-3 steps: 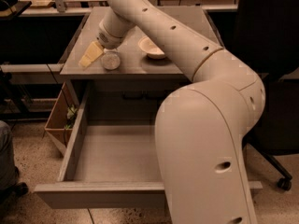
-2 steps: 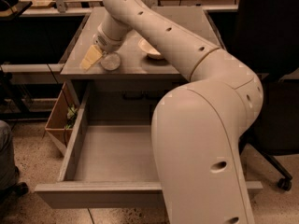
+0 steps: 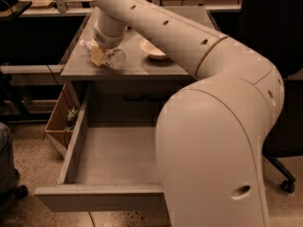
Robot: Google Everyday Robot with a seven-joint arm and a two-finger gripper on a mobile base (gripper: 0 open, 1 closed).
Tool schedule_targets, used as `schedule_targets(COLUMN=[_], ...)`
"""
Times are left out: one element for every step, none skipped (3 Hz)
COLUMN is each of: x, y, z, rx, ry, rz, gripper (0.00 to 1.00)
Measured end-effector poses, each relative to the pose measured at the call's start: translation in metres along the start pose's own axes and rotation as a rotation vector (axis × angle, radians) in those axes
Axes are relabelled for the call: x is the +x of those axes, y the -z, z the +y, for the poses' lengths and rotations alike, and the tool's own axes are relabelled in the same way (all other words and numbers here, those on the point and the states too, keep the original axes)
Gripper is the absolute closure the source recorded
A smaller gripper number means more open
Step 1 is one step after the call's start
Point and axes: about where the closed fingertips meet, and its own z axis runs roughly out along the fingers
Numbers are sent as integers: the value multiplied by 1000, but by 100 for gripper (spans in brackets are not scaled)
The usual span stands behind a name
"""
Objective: Place blue plastic bottle into top drawer
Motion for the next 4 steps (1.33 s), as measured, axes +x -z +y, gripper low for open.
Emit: schedule_targets(x=[14, 46, 96, 96], y=[19, 32, 41, 41], z=[7, 20, 29, 30], rx=[34, -3, -68, -68], ry=[56, 108, 113, 113], rz=[37, 34, 32, 32], gripper=[81, 100, 100, 100])
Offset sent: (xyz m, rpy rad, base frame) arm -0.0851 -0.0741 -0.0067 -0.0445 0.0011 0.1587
